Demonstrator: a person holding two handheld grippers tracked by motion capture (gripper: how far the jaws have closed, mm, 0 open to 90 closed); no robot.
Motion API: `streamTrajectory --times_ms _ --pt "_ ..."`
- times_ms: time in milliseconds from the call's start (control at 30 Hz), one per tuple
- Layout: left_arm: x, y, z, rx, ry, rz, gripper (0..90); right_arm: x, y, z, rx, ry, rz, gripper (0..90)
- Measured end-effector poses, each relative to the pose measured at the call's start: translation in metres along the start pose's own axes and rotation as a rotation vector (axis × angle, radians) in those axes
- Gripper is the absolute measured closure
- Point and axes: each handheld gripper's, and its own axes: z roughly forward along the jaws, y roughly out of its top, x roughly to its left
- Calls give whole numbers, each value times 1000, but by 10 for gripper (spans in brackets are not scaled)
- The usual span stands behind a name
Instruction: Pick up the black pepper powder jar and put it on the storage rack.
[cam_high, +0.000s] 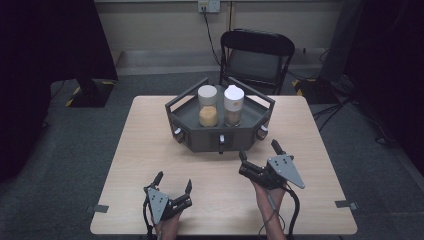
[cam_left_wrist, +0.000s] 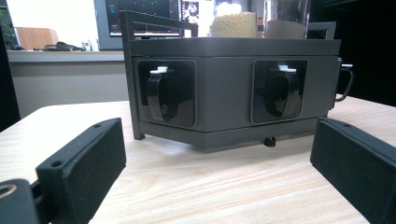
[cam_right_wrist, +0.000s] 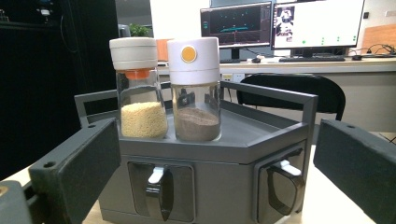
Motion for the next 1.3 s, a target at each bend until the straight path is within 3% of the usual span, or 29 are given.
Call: streamTrajectory --times_ms 533,867,1300 --pt "0 0 0 0 0 0 28 5 -24 -33 -32 -16 -13 0" --pt "0 0 0 0 0 0 28 7 -46 -44 -26 -50 -62 0" --pt "0 0 0 0 0 0 28 1 -72 -49 1 -70 -31 1"
